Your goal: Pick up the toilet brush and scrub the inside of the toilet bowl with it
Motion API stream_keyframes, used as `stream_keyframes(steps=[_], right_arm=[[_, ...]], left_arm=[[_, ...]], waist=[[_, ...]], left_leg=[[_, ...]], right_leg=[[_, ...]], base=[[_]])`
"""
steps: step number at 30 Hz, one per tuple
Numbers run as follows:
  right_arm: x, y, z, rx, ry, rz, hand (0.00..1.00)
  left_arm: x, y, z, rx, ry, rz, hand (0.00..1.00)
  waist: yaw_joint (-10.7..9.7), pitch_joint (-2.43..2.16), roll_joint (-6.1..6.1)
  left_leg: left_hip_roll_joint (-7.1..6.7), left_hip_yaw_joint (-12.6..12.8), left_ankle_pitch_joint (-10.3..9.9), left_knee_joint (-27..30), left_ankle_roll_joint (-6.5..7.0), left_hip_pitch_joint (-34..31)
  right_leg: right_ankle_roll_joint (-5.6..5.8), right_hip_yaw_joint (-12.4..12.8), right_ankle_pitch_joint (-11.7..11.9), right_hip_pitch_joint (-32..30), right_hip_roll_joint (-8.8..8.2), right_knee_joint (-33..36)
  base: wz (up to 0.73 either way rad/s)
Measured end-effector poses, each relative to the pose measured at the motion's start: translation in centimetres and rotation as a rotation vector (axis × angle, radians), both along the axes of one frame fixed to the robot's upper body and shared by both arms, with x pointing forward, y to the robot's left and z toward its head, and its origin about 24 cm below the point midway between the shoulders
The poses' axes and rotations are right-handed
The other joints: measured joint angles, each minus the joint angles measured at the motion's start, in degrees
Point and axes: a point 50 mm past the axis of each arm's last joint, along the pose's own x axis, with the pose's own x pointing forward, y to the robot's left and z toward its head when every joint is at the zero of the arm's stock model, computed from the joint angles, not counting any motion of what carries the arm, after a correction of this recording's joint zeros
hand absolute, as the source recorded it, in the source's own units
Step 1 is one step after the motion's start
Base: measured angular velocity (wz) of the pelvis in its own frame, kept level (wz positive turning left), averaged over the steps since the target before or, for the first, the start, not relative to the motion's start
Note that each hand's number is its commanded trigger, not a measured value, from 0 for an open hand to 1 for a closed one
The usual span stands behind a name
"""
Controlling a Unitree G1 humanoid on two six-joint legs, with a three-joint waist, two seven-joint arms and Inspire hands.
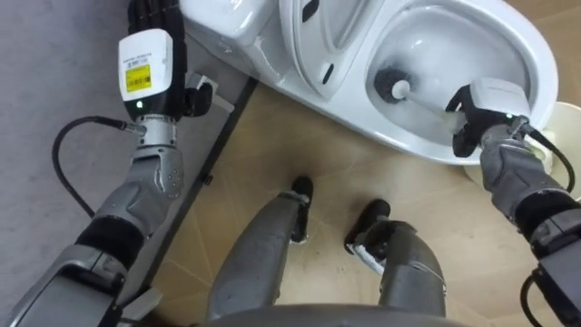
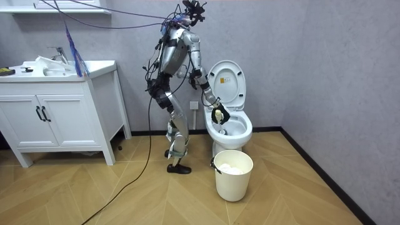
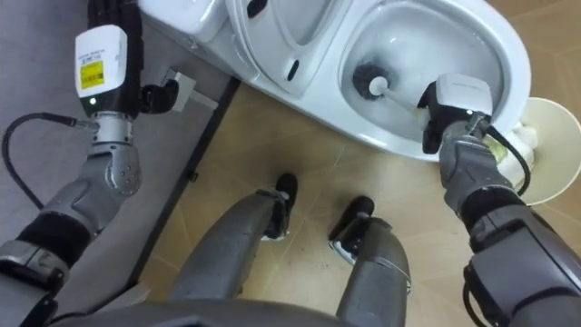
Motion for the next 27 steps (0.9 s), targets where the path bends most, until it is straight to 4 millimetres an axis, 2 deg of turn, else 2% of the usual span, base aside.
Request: stream_keyframes(steps=[2,5,6,10,11,14,17,19,22,24,26,27], right_arm=[[0.0,-0.5,0.1,0.013,-0.004,-0.027,1.00],[0.0,-1.0,0.3,0.140,-0.035,-0.140,1.00],[0.1,-1.1,0.3,0.217,-0.058,-0.197,1.00],[1.3,-1.8,1.8,0.462,-0.188,-0.377,1.00],[1.8,-1.9,2.4,0.527,-0.230,-0.418,1.00],[2.3,-2.1,3.0,0.629,-0.284,-0.480,1.00],[2.4,-2.0,3.1,0.604,-0.277,-0.460,1.00],[2.4,-2.0,3.1,0.591,-0.272,-0.450,1.00],[2.7,-0.6,2.8,0.569,-0.241,-0.381,1.00],[2.8,0.8,2.2,0.556,-0.174,-0.314,1.00],[2.6,2.1,1.2,0.515,-0.113,-0.275,1.00],[2.3,2.5,0.7,0.492,-0.084,-0.285,1.00]], left_arm=[[0.0,0.0,0.0,-0.020,-0.002,0.005,0.00],[0.2,-0.5,0.1,-0.066,-0.004,0.004,0.00],[0.3,-0.4,0.2,-0.073,-0.015,0.011,0.00],[0.5,0.0,0.8,-0.080,-0.061,0.034,0.00],[0.5,0.2,1.0,-0.081,-0.078,0.048,0.00],[0.6,0.7,1.2,-0.078,-0.095,0.074,0.00],[0.7,1.0,1.3,-0.080,-0.099,0.094,0.00],[0.8,1.1,1.4,-0.078,-0.093,0.095,0.00],[1.0,1.0,1.4,-0.076,-0.076,0.093,0.00],[1.2,0.7,1.5,-0.074,-0.067,0.079,0.00],[1.1,0.3,1.1,-0.062,-0.045,0.069,0.00],[1.1,0.0,1.0,-0.054,-0.034,0.064,0.00]], waist=[[-0.09,0.01,0.04],[-0.35,0.13,-0.15],[-0.36,0.47,-0.75],[-1.95,0.87,-1.79],[-2.32,1.12,-2.45],[-4.05,1.09,-3.55],[-5.34,1.09,-4.18],[-5.30,1.08,-4.20],[-5.20,1.03,-4.02],[-4.45,0.92,-3.16],[-4.20,0.93,-1.75],[-3.39,0.83,-0.70]], left_leg=[[-0.04,0.00,0.01,0.29,0.00,0.04],[-0.27,0.34,0.03,0.64,0.01,-0.17],[-0.30,1.09,0.04,0.64,0.04,-0.23],[-1.39,2.80,0.31,1.89,0.50,-2.69],[-1.42,3.54,0.35,2.36,0.58,-3.34],[-1.52,3.70,0.46,3.12,0.76,-3.65],[-1.69,3.65,0.62,3.71,1.03,-3.73],[-1.73,3.76,0.70,3.95,1.18,-3.66],[-1.36,3.48,0.74,3.74,1.33,-3.42],[-0.95,2.83,0.76,3.70,1.33,-3.22],[-0.93,2.24,0.77,3.72,1.34,-2.73],[-0.91,2.10,0.78,3.48,1.37,-2.48]], right_leg=[[-0.01,0.00,0.00,-0.06,-0.37,0.68],[-0.01,0.34,-0.36,-0.55,-0.73,1.71],[0.00,1.38,-0.49,-1.30,-1.15,2.45],[0.09,3.41,-1.60,-5.61,-3.12,6.12],[0.03,4.09,-1.65,-6.74,-3.46,7.04],[0.01,4.63,-1.61,-7.17,-3.54,7.74],[0.17,4.77,-1.46,-7.13,-3.67,8.06],[0.29,4.96,-1.21,-7.09,-3.76,8.16],[0.21,4.75,-0.46,-6.48,-3.29,7.53],[-0.05,3.47,0.18,-5.40,-2.89,6.35],[0.20,3.04,0.41,-4.28,-2.52,5.60],[0.35,3.03,0.72,-3.98,-2.35,5.08]], base=[[0.02],[0.02],[-0.11],[-0.03],[-0.08],[-0.02],[0.00],[-0.05],[-0.07],[0.03],[0.08],[-0.03]])
